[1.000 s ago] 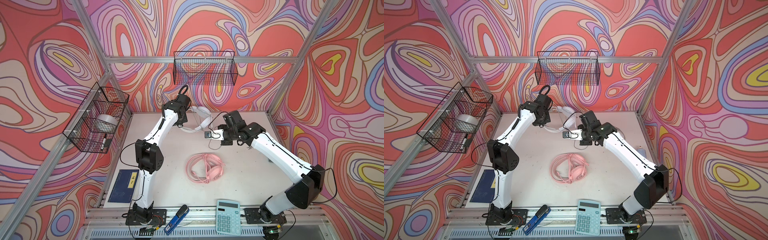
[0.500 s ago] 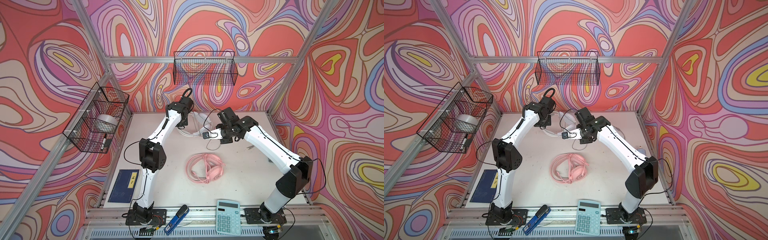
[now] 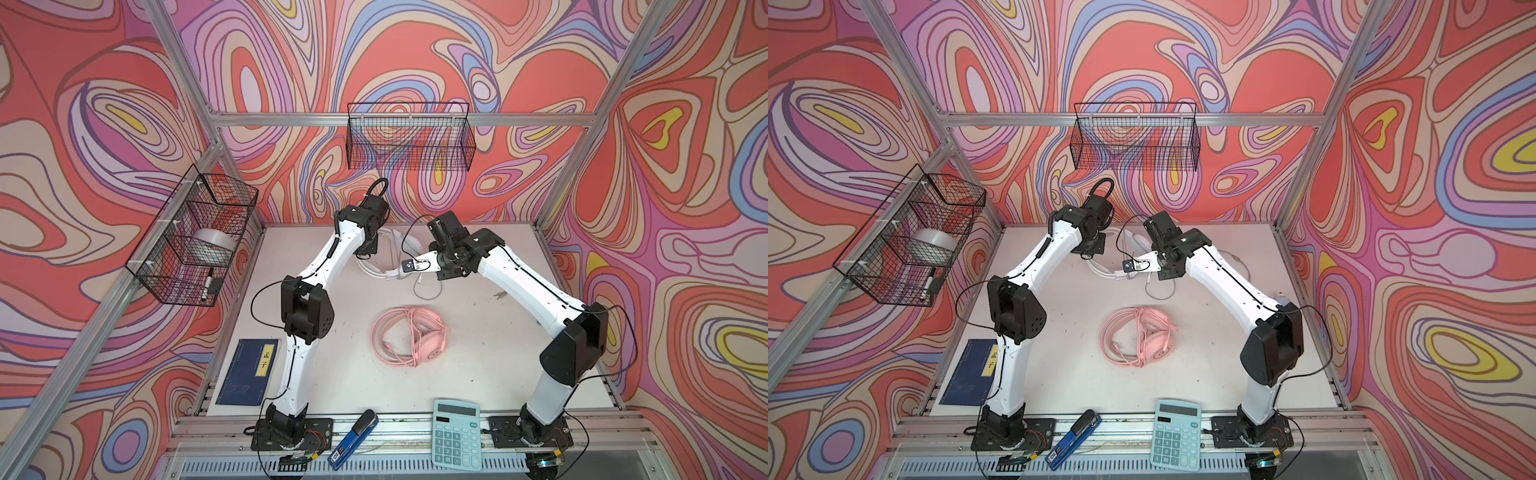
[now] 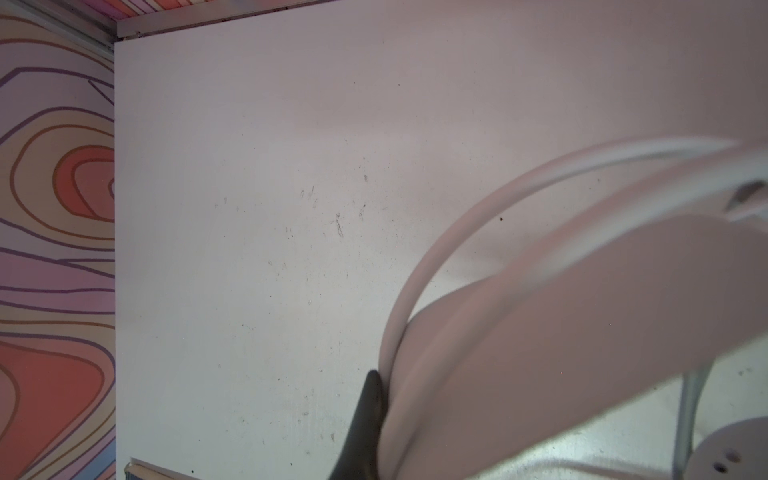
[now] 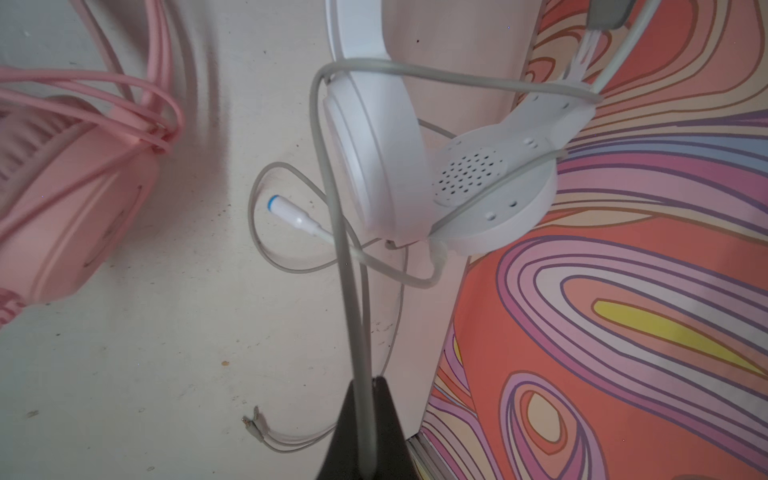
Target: Wrap the headphones
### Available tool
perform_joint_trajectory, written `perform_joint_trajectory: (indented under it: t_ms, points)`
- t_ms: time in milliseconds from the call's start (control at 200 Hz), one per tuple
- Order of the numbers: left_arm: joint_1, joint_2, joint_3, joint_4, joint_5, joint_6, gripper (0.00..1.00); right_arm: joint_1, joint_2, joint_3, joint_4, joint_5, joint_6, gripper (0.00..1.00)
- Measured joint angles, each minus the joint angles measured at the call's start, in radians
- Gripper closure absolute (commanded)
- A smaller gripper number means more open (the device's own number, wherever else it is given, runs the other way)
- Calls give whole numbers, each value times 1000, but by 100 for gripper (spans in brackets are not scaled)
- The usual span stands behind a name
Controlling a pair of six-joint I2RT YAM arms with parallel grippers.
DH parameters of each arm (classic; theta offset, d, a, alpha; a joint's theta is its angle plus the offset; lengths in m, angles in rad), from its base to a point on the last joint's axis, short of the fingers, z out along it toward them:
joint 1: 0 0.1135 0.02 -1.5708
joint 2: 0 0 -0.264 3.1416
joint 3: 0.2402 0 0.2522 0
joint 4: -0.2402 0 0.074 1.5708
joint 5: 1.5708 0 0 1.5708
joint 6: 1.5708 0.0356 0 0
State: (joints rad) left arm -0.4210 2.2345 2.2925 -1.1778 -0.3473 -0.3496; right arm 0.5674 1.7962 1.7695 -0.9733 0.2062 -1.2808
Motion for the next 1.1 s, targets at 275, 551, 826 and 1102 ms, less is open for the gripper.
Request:
perform_joint_trajectory:
  t_ms: [275, 551, 826, 1102]
  points:
    - [-5, -11, -87, 52, 42, 109, 100, -18, 74, 50, 63, 24, -33, 100]
    - [-5, -63, -169, 121, 110, 198, 100, -24, 157, 92, 101, 40, -54, 100]
    - [-5, -100, -223, 178, 186, 240, 100, -47, 174, 99, 122, 34, -48, 100]
    - [-4, -100, -250, 208, 248, 257, 100, -66, 211, 163, 130, -28, -21, 100]
